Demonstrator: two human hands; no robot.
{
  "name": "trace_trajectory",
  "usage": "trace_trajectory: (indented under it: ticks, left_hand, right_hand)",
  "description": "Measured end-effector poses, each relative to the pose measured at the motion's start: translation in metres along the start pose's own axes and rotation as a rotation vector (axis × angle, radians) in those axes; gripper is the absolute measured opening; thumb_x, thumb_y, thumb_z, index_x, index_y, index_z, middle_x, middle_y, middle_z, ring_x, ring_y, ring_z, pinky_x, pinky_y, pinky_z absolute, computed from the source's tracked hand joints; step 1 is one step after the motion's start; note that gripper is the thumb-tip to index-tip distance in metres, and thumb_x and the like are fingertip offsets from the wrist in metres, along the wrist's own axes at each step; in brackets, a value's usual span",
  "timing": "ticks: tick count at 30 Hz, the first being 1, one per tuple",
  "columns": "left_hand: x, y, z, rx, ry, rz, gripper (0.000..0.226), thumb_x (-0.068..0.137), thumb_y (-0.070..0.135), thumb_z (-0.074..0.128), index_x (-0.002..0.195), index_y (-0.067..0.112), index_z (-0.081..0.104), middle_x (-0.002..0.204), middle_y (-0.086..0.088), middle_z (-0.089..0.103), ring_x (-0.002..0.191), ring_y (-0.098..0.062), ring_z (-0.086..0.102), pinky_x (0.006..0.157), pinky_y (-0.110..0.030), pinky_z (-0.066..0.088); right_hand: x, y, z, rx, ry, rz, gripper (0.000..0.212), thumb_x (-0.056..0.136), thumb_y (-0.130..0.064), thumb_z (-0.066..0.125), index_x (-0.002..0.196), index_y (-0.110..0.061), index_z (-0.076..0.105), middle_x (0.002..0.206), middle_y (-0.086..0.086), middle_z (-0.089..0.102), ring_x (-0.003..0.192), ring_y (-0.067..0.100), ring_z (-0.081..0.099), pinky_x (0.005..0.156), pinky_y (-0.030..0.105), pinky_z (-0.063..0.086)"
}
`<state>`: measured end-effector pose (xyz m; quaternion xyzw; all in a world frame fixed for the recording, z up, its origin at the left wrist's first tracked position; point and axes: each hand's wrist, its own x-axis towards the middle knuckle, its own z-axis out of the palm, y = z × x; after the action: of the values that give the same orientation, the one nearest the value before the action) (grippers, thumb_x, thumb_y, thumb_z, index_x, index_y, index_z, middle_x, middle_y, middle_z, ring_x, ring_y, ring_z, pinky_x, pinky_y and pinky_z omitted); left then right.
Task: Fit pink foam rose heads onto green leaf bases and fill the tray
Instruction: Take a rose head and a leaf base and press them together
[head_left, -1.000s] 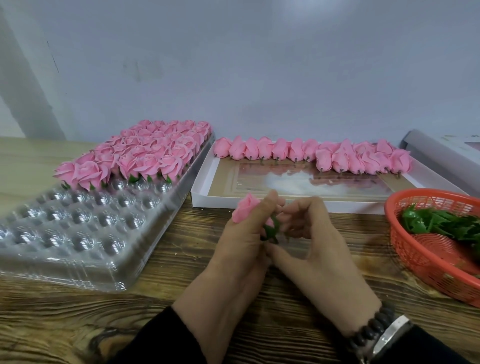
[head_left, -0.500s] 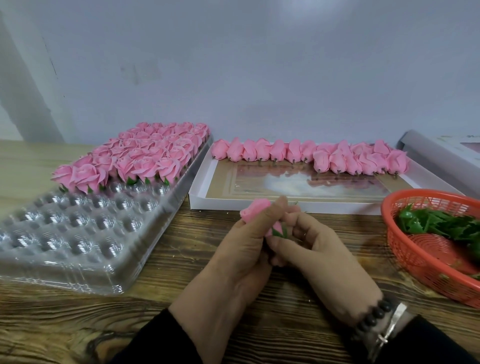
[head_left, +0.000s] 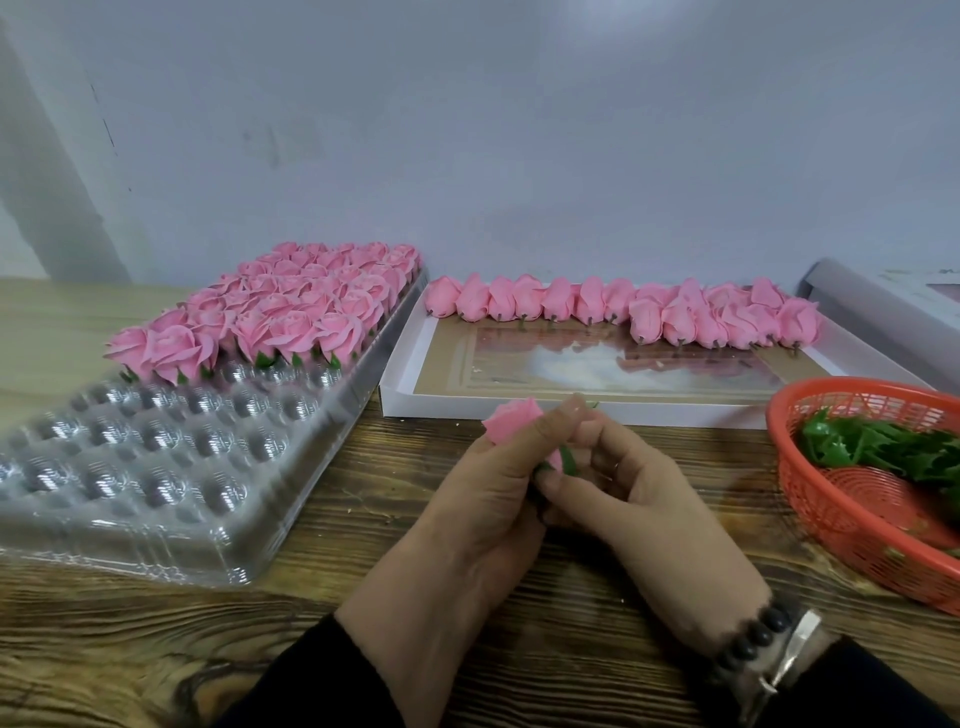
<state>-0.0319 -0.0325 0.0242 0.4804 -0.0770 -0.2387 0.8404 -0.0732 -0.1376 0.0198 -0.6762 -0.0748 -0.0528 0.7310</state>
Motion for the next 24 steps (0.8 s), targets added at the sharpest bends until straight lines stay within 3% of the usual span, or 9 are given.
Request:
trace_trajectory:
  ticks: [2, 4, 6, 10, 12, 15, 17, 20, 24]
  left_hand:
    - [-0.0010, 0.0007, 0.0018, -0.018, -0.006, 0.015, 0.040, 0.061, 0.029, 0.078, 0.089, 0.002, 0.070, 0.099, -0.024, 0.059, 0.094, -0.034, 0.056, 0.096, -0.045, 0.043]
    - [-0.0018, 0.0019, 0.0028, 0.007, -0.025, 0.024, 0.030, 0.059, 0.030, 0.081, 0.078, 0.008, 0.074, 0.099, -0.022, 0.056, 0.088, -0.030, 0.055, 0.073, -0.032, 0.050]
    - [-0.0037, 0.0035, 0.0025, 0.073, -0.033, 0.040, 0.022, 0.060, 0.032, 0.079, 0.068, 0.012, 0.074, 0.098, -0.018, 0.051, 0.075, -0.023, 0.053, 0.051, -0.022, 0.040]
    - [-0.0043, 0.0034, -0.0009, 0.292, 0.062, 0.246, 0.028, 0.075, 0.014, 0.072, 0.083, -0.011, 0.064, 0.074, -0.019, 0.058, 0.066, -0.023, 0.058, 0.058, -0.027, 0.049]
    - [-0.0041, 0.0056, -0.0016, 0.518, 0.124, 0.408, 0.010, 0.077, 0.005, 0.070, 0.071, -0.003, 0.067, 0.060, -0.004, 0.063, 0.057, -0.009, 0.059, 0.053, -0.018, 0.050]
    - [-0.0023, 0.0059, -0.0040, 0.790, 0.170, 0.475, 0.032, 0.076, 0.009, 0.072, 0.053, 0.022, 0.055, 0.045, 0.011, 0.050, 0.047, -0.002, 0.045, 0.048, -0.015, 0.038]
    - [-0.0011, 0.0049, -0.0064, 0.883, 0.186, 0.482, 0.035, 0.076, 0.010, 0.072, 0.052, 0.023, 0.049, 0.046, 0.012, 0.048, 0.049, -0.003, 0.042, 0.051, -0.017, 0.036]
    - [-0.0021, 0.0056, -0.0045, 0.965, 0.158, 0.474, 0.020, 0.076, 0.009, 0.070, 0.081, 0.022, 0.055, 0.067, 0.001, 0.062, 0.065, -0.014, 0.056, 0.063, -0.033, 0.048]
    - [-0.0045, 0.0059, -0.0021, 1.197, 0.114, 0.494, 0.075, 0.079, 0.012, 0.068, 0.139, 0.032, 0.029, 0.074, 0.015, 0.058, 0.085, -0.017, 0.062, 0.080, -0.031, 0.047]
  right_hand:
    - [0.0009, 0.0016, 0.0001, -0.070, 0.044, -0.047, 0.016, 0.072, -0.006, 0.072, 0.077, -0.016, 0.059, 0.060, -0.010, 0.058, 0.059, 0.003, 0.051, 0.060, 0.016, 0.045]
    - [0.0018, 0.0019, -0.0010, -0.036, 0.026, -0.041, 0.015, 0.068, -0.012, 0.075, 0.069, -0.017, 0.061, 0.057, -0.008, 0.058, 0.056, 0.004, 0.051, 0.058, 0.016, 0.044]
    - [0.0012, -0.0005, -0.0017, 0.117, -0.017, 0.031, 0.020, 0.058, -0.027, 0.075, 0.070, -0.013, 0.068, 0.064, 0.001, 0.062, 0.059, 0.009, 0.055, 0.062, 0.021, 0.047]
    - [0.0002, -0.0009, -0.0037, -0.252, 0.024, -0.084, 0.006, 0.074, -0.017, 0.071, 0.079, -0.017, 0.068, 0.065, -0.001, 0.063, 0.060, 0.007, 0.057, 0.062, 0.013, 0.046]
    - [0.0006, 0.0023, -0.0040, -0.456, 0.137, -0.186, 0.022, 0.077, -0.004, 0.066, 0.089, -0.022, 0.065, 0.074, 0.000, 0.064, 0.071, 0.010, 0.060, 0.068, 0.014, 0.045]
    - [-0.0012, 0.0006, -0.0041, -0.491, 0.201, -0.295, 0.041, 0.078, 0.004, 0.061, 0.107, -0.025, 0.058, 0.093, -0.001, 0.061, 0.088, 0.005, 0.057, 0.081, 0.010, 0.041]
    - [-0.0032, -0.0013, -0.0073, -0.526, 0.183, -0.344, 0.043, 0.079, -0.009, 0.059, 0.113, -0.034, 0.052, 0.102, -0.008, 0.058, 0.098, 0.001, 0.054, 0.084, 0.006, 0.038]
    - [-0.0047, -0.0045, -0.0091, -0.637, 0.125, -0.403, 0.042, 0.075, -0.025, 0.062, 0.112, -0.042, 0.052, 0.104, -0.018, 0.057, 0.102, -0.002, 0.053, 0.085, 0.004, 0.036]
    - [-0.0039, -0.0064, -0.0071, -0.671, 0.079, -0.413, 0.037, 0.075, -0.026, 0.065, 0.109, -0.038, 0.058, 0.097, -0.020, 0.058, 0.096, -0.001, 0.055, 0.082, 0.005, 0.037]
